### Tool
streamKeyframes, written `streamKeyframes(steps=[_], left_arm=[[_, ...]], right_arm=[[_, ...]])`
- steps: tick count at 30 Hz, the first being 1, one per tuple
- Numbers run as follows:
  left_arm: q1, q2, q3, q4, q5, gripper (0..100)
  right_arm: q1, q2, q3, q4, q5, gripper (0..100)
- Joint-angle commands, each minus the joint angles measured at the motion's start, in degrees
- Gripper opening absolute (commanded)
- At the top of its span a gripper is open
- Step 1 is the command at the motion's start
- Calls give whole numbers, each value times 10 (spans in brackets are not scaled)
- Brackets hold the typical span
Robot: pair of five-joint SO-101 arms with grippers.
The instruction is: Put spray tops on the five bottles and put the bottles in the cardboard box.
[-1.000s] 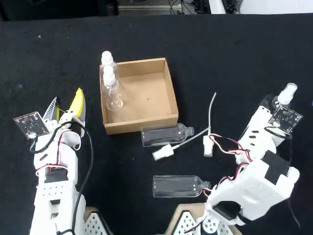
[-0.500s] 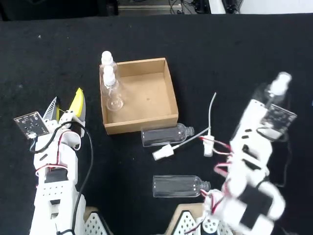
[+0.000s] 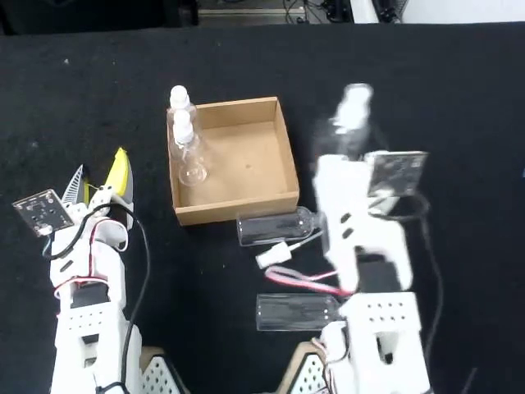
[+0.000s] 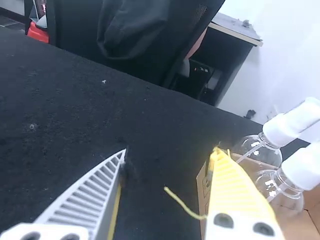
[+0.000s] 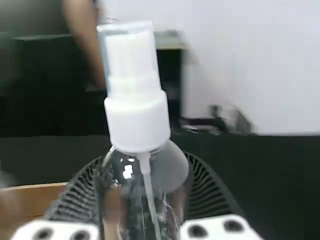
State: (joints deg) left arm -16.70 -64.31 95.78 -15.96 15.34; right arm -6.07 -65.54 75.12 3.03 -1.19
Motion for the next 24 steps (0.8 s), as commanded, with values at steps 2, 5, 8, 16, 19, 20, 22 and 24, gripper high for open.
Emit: streamKeyframes(steps=[2,5,8,16,19,20,22,24], left_arm=[[-7,-3,14,1,1,241],[-7,-2,14,0,0,241],[-7,0,14,-1,-1,241],[-7,1,14,-2,-3,241],[-7,1,14,-2,-3,241],[-7,1,14,-2,-3,241],[-7,1,14,-2,-3,241],[-7,1,14,-2,-3,241]], right_arm=[[-123,-22,-14,-54,2,11],[-129,22,-11,-147,2,11],[-128,111,-37,-205,2,11],[-119,400,-185,-219,2,11],[-104,485,-202,-287,-1,11],[-101,511,-203,-324,-1,11],[-100,567,-203,-417,-1,11],[-101,621,-203,-497,-1,11]])
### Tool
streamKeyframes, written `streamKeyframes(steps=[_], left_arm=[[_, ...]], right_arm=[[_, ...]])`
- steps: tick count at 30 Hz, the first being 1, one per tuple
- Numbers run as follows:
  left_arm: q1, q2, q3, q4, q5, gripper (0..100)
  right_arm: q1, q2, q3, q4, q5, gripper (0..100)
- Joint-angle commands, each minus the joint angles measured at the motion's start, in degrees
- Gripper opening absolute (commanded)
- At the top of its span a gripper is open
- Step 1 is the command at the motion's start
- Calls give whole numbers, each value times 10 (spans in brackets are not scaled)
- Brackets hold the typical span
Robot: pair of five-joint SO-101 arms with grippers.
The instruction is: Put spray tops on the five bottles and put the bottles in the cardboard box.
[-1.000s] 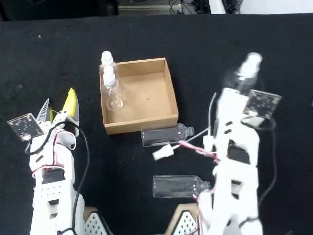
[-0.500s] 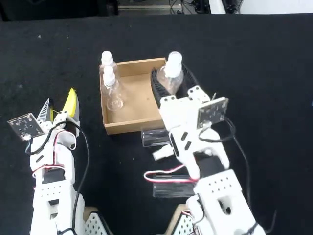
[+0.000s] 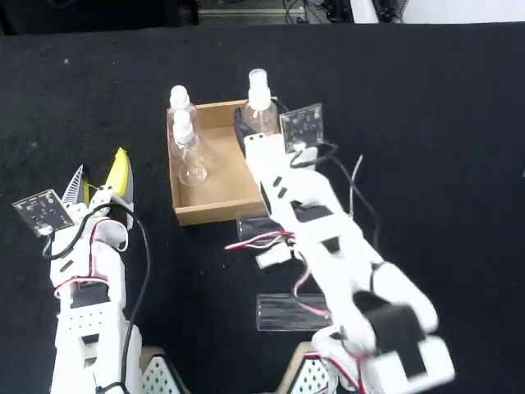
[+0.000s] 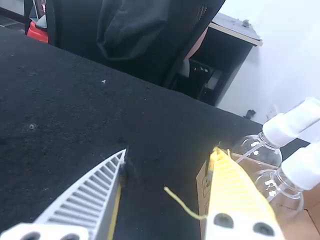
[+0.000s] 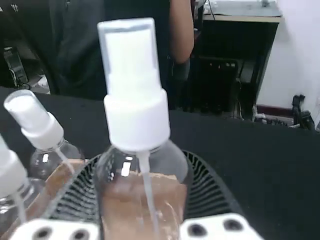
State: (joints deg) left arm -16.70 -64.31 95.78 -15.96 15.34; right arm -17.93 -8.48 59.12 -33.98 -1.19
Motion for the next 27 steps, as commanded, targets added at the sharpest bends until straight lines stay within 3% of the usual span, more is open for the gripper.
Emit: streamKeyframes(steps=[1,7,27], left_arm=[[-7,1,14,-2,-3,241],[-7,0,14,-2,-3,241],[-7,-3,14,-2,-4,241]], right_arm=[[18,78,-44,-162,0,11],[18,201,-61,-298,3,11],[14,327,-108,-302,3,12]])
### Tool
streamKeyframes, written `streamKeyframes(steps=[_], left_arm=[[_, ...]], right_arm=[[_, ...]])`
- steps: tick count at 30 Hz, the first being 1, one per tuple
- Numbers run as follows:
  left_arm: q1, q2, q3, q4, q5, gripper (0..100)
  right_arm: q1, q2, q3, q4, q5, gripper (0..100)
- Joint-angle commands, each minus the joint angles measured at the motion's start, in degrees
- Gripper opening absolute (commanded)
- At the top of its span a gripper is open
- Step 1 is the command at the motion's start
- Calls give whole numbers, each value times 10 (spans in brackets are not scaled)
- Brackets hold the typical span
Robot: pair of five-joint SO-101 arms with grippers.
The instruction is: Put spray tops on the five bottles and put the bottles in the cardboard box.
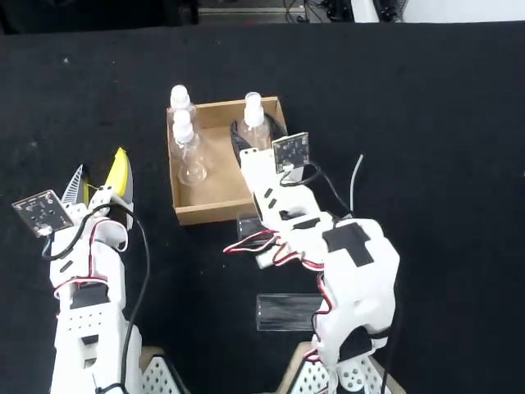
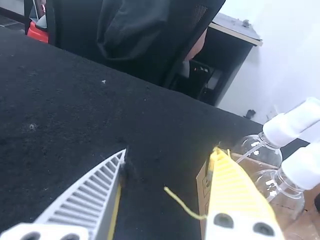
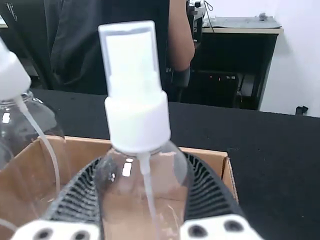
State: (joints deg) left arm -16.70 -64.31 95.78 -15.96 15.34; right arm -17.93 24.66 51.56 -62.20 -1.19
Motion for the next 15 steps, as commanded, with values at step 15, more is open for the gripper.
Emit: streamKeyframes(steps=[15], left_arm=[[-7,-3,14,-2,-4,241]], right_arm=[[14,-4,-29,-19,3,185]])
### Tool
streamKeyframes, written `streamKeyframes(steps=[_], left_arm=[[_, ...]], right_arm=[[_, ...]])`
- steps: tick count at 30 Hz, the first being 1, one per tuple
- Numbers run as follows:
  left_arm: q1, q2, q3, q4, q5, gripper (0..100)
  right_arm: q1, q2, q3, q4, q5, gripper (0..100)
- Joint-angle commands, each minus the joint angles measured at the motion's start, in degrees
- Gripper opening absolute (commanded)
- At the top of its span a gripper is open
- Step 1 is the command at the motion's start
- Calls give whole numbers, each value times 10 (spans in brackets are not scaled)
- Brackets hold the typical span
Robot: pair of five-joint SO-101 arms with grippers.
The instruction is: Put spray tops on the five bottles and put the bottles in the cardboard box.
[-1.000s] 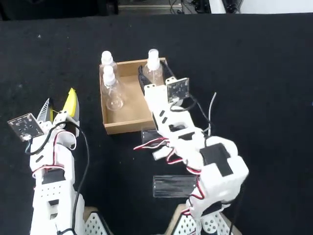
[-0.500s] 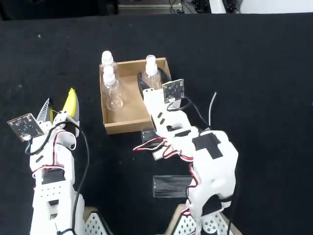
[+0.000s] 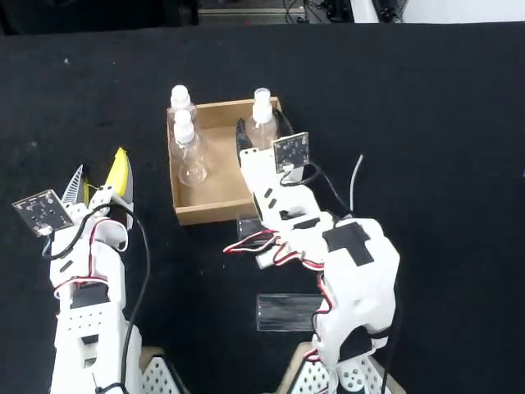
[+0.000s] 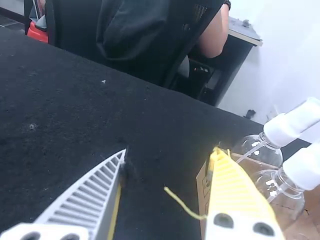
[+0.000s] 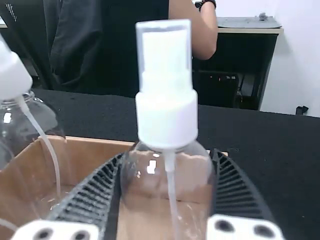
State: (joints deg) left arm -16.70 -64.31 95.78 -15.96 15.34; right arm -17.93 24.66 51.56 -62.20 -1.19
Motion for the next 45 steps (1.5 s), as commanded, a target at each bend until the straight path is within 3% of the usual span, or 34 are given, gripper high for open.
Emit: streamKeyframes(steps=[1,6,14,21,45], left_arm=[[-7,-3,14,-2,-4,241],[-7,-3,14,-3,-4,241],[-7,-3,14,-3,-4,241],[-7,-3,14,-3,-4,241],[10,1,14,-3,-4,241]], right_arm=[[14,-5,-28,-19,3,176],[14,-6,-28,-19,3,152],[14,-7,-22,-23,3,295],[14,-20,-16,-25,3,292],[18,-297,199,-18,0,289]])
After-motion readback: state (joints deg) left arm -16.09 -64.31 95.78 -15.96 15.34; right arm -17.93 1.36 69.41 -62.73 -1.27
